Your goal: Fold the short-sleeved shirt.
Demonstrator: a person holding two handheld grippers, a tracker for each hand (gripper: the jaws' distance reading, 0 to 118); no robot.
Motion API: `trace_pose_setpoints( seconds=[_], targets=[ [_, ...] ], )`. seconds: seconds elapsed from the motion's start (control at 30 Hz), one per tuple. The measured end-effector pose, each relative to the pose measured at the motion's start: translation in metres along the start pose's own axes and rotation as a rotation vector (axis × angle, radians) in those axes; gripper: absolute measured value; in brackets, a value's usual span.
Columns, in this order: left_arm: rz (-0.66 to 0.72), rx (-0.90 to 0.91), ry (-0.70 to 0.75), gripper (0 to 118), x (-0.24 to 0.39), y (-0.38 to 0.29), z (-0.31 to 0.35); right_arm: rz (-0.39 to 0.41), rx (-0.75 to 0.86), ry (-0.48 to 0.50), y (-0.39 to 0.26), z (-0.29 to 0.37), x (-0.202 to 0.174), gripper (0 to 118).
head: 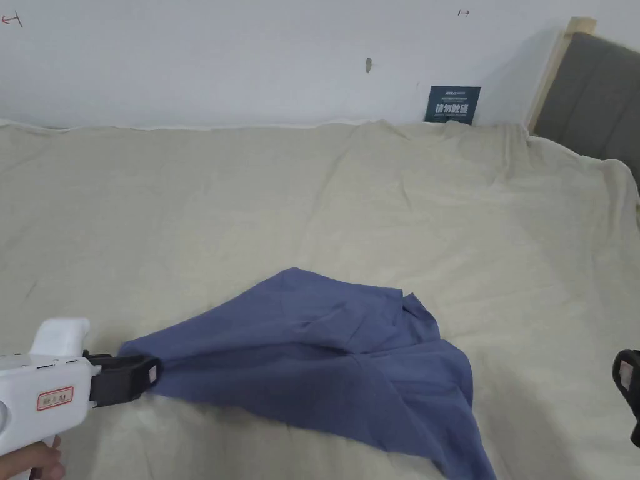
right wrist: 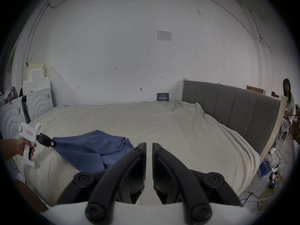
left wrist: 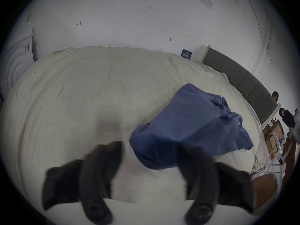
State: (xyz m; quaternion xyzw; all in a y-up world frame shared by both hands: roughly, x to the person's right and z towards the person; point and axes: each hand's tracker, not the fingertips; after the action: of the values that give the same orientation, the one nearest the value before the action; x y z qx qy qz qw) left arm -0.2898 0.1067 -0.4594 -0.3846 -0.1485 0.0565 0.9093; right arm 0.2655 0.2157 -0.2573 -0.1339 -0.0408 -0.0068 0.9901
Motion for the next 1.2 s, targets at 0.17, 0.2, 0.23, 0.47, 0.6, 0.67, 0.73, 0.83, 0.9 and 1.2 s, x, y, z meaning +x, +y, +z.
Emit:
trace_pose_setpoints(
  seconds=[0.17, 0.2, 0.23, 0.47, 0.6, 0.67, 0.73, 0.83, 0.9, 1.2],
  targets=[
    [0.017, 0.028, 0.014, 98, -0.005, -0.008, 0.013, -0.005, 0.001, -0.01, 0.001, 0.006, 0.005, 9],
    [0.03, 0.037, 0.013, 98, -0.009, -0.009, 0.019, -0.009, 0.003, -0.009, 0.002, 0.008, 0.006, 12],
    [0.045, 0.056, 0.013, 98, -0.013, -0.012, 0.025, -0.013, 0.004, -0.007, 0.003, 0.01, 0.007, 18],
    [0.08, 0.131, 0.065, 98, -0.025, -0.031, 0.083, 0.0, 0.01, 0.016, 0.003, 0.025, 0.01, 31],
    [-0.078, 0.178, 0.17, 91, 0.001, -0.048, 0.132, 0.025, -0.005, 0.053, -0.003, 0.034, 0.011, 31],
    [-0.13, 0.203, 0.181, 52, 0.016, -0.06, 0.157, 0.031, -0.013, 0.068, -0.007, 0.039, 0.011, 28],
    [-0.153, 0.214, 0.213, 8, 0.029, -0.069, 0.176, 0.028, -0.022, 0.078, -0.011, 0.045, 0.012, 23],
    [-0.165, 0.241, 0.203, 7, 0.028, -0.084, 0.197, 0.033, -0.039, 0.106, -0.016, 0.054, 0.013, 10],
    [-0.179, 0.236, 0.197, 6, 0.037, -0.091, 0.209, 0.05, -0.052, 0.121, -0.019, 0.062, 0.013, 8],
    [-0.212, 0.263, 0.12, 0, 0.11, -0.111, 0.246, 0.112, -0.24, 0.302, -0.049, 0.041, 0.026, 0]
  ],
)
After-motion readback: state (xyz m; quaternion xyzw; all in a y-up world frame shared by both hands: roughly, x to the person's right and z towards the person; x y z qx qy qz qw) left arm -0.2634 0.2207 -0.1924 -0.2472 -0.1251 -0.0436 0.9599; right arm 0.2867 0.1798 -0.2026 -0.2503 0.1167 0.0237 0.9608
